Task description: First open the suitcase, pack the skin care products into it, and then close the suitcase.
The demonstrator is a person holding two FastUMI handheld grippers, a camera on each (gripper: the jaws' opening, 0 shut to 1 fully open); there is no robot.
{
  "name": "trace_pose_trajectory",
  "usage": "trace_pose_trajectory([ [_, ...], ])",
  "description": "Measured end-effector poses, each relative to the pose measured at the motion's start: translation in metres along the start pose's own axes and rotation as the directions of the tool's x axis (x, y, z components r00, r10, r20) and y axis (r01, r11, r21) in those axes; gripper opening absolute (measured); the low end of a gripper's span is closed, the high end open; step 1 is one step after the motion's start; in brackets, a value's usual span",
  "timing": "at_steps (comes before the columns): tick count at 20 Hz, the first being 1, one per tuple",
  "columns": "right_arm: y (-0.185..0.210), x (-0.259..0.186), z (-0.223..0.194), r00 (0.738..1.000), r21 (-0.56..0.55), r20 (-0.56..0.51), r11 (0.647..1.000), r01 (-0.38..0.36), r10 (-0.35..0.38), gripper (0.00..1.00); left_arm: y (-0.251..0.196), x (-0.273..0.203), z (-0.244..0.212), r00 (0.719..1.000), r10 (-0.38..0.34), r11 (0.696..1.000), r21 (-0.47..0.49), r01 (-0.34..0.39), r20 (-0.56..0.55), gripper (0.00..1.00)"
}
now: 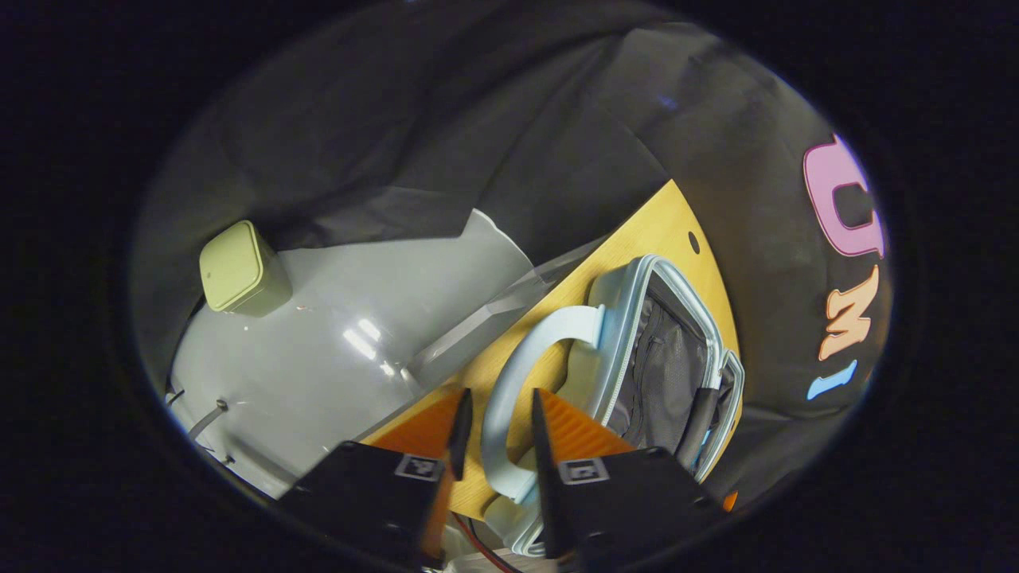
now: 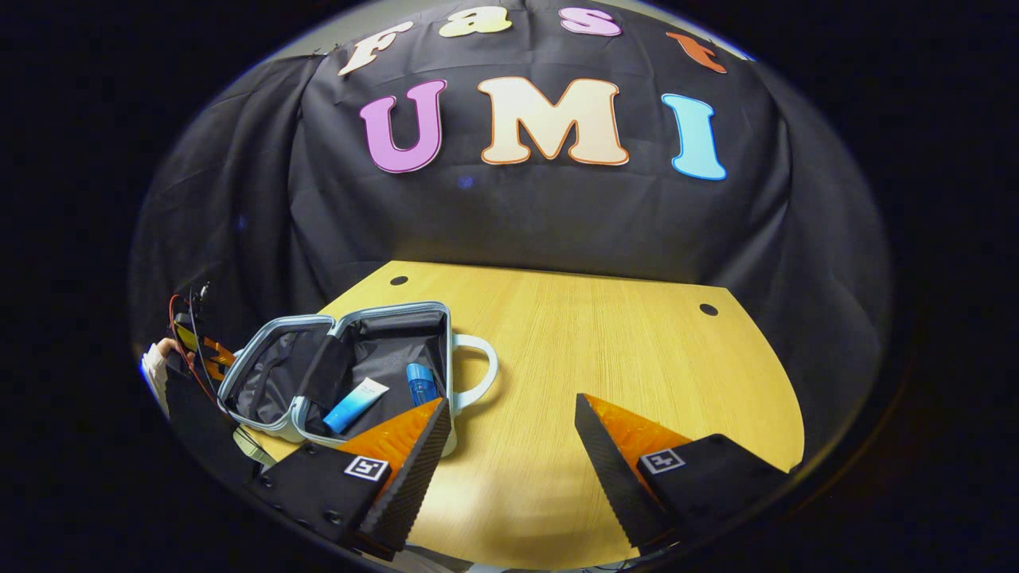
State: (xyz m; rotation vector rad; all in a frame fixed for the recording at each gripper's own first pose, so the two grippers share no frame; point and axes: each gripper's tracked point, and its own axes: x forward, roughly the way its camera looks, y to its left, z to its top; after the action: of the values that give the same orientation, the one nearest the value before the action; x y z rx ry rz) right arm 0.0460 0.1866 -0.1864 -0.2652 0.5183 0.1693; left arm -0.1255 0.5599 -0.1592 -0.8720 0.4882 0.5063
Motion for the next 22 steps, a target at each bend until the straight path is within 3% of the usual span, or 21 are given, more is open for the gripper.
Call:
trace_pose_trajectory([
  [2,-0.001,-0.003,-0.001,1.0,0.006,0.0,1.0,0.005,-0.005,0.94,0.006,0.001,-0.002,0.999,0.038,0.999,0.027,-0.038,0.0,0.17],
  [3,-0.002,-0.004,-0.002,1.0,0.012,0.0,1.0,0.007,-0.007,0.94,0.004,0.0,-0.002,1.0,0.028,0.999,0.044,-0.028,0.006,0.1],
  [5,-0.007,-0.006,-0.004,1.0,0.021,0.0,1.0,0.014,-0.014,0.98,-0.002,-0.003,0.0,1.0,0.011,0.997,0.07,-0.012,0.015,0.07],
  [6,-0.008,-0.007,-0.005,1.0,0.025,0.001,1.0,0.017,-0.017,0.94,-0.004,-0.005,-0.001,1.0,0.01,0.996,0.084,-0.011,0.012,0.02],
  [7,-0.009,-0.008,-0.005,1.0,0.029,0.002,0.999,0.019,-0.019,0.99,-0.006,-0.008,-0.002,1.0,0.015,0.995,0.094,-0.016,0.01,0.05],
  [14,-0.017,-0.012,-0.002,0.999,0.048,0.025,0.999,0.022,-0.023,0.98,-0.046,-0.056,0.007,0.998,-0.003,0.977,0.214,-0.011,0.066,0.01],
  [15,-0.017,-0.011,-0.001,0.999,0.055,0.03,0.998,0.018,-0.02,0.98,-0.059,-0.067,0.008,0.997,-0.022,0.973,0.229,0.003,0.08,0.05],
  [16,-0.019,-0.011,-0.001,0.999,0.063,0.035,0.998,0.015,-0.018,0.98,-0.073,-0.078,0.009,0.994,-0.05,0.97,0.243,0.027,0.093,0.01],
  [22,-0.038,-0.012,0.002,0.998,0.108,0.068,0.994,-0.007,0.0,0.98,-0.171,-0.138,0.004,0.972,-0.189,0.932,0.337,0.132,0.142,0.01],
])
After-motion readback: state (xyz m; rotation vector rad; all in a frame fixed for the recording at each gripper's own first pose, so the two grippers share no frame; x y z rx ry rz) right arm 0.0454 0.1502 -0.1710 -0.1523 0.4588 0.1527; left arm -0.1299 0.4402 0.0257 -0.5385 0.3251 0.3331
